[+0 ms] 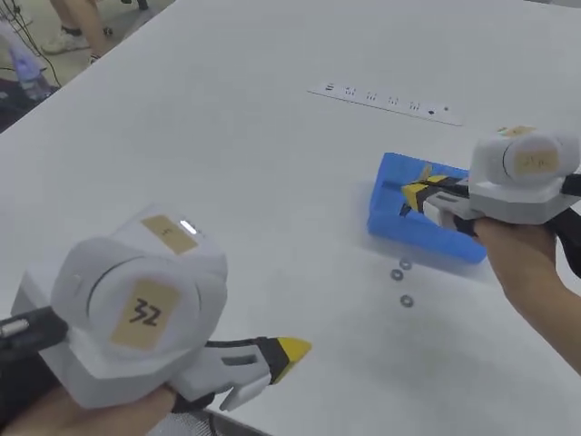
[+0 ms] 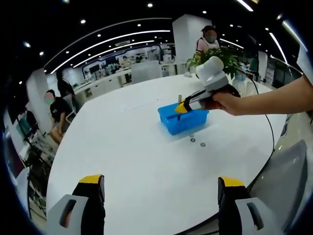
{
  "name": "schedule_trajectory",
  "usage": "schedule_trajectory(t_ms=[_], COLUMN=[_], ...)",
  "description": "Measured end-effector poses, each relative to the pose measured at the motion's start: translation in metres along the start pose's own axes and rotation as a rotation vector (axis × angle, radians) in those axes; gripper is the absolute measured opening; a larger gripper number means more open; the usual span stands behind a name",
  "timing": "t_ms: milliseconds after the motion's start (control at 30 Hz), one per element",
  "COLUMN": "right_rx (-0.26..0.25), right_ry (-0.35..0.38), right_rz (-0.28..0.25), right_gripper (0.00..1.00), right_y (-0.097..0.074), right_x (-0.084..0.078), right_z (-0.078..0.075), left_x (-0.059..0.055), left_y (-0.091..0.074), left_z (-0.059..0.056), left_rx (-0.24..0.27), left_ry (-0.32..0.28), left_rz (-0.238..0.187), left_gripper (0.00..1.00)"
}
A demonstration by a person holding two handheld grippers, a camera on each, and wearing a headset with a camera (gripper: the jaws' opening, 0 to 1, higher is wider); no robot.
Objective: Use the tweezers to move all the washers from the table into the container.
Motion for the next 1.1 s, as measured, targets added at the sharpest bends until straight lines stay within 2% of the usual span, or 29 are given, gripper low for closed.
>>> schedule_trajectory(t_ms=[167,600,833,933,1100], right_rx=[0.001,0.001,-0.005,-0.004,0.008], right_ry=[0.002,0.016,0.022,0.040,0.068], right_rz=[0.006,-0.004,-0.050,-0.078,-0.127], right_gripper=[0.01,0.02,0.02,0.02,0.02], right_y=[0.005,0.003,-0.013,-0.024,-0.042], right_x=[-0.005,-0.002,0.011,0.016,0.024], right_z=[-0.001,0.000,0.000,0.000,0.009], left_x=[-0.001,-0.001,0.001,0.003,0.006], left_y=[0.002,0.002,0.000,-0.002,-0.004], left_z=[0.001,-0.001,-0.003,-0.003,-0.004], left_rx=[0.002,-0.003,-0.006,-0.007,-0.006], left_ry=[0.008,0.018,0.028,0.023,0.023], left_rz=[0.011,0.016,0.008,-0.008,-0.024], left_gripper=[0.99,0.99,0.99,0.99,0.99])
Point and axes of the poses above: the centre of the closed fingertips' face, and the gripper's own axes: y roughly forward along the fingers, z roughly to its left, x roughly out of its top, the point moved 7 cm from there along -y, roughly backward along the fingers, and after that the axes turned 2 degrees about x, right-handed, at the moved point
